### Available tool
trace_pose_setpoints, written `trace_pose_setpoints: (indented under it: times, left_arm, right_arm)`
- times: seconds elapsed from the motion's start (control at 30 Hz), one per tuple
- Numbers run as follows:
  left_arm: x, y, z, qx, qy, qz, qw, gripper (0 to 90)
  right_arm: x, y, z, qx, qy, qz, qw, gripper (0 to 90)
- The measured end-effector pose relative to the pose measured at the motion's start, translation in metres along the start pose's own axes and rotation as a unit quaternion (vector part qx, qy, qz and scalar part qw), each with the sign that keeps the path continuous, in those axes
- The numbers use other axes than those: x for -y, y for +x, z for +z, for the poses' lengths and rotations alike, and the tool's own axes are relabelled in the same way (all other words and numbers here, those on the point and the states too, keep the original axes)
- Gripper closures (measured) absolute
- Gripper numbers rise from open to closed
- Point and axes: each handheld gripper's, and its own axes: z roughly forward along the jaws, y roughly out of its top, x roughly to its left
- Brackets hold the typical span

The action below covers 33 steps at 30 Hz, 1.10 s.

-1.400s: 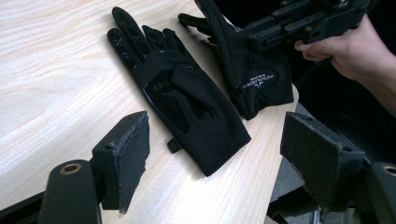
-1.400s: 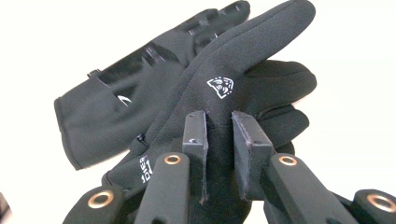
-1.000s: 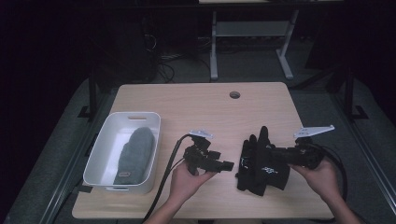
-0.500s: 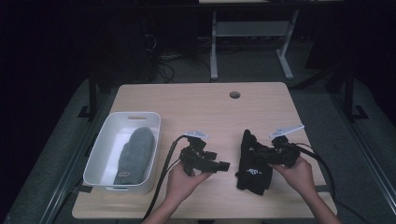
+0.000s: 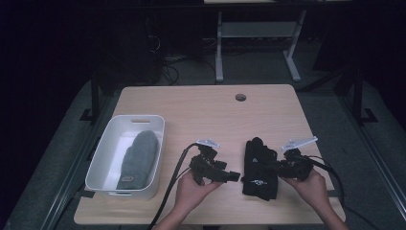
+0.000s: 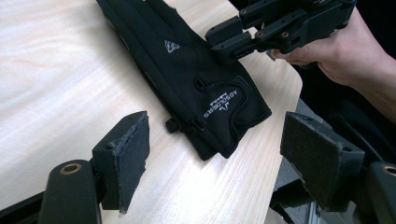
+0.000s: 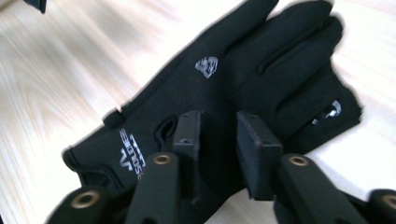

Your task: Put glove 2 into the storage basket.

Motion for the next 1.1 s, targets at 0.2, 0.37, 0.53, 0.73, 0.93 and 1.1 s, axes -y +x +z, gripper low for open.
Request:
trace_pose_setpoints:
  times: [0.2,0.37,0.53,0.73,0.93,1.1]
  left_arm:
    - [0.007,-0.001,0.017,0.005,0.021,-0.001,0.9998,24.0]
    - [0.011,-0.001,0.033,0.009,0.031,-0.012,0.9994,23.9]
    - [0.013,-0.003,0.048,0.004,0.042,-0.014,0.999,23.9]
    - [0.015,-0.003,0.062,-0.003,0.059,-0.016,0.9981,24.1]
    - [0.015,-0.003,0.071,-0.021,0.069,-0.009,0.9973,30.5]
    - [0.013,-0.004,0.073,-0.043,0.068,0.008,0.9967,41.5]
  right_arm:
    - [0.009,0.0,0.006,-0.015,0.0,0.008,0.9998,74.9]
    - [0.004,-0.004,0.001,-0.009,-0.02,0.032,0.9992,50.5]
    - [-0.004,-0.02,0.001,0.03,-0.038,0.052,0.9975,37.0]
    - [-0.012,-0.035,0.013,0.044,-0.043,0.074,0.9954,30.8]
    - [-0.014,-0.047,0.024,0.05,-0.036,0.091,0.994,29.2]
    - [-0.011,-0.052,0.027,0.052,-0.026,0.095,0.9938,33.1]
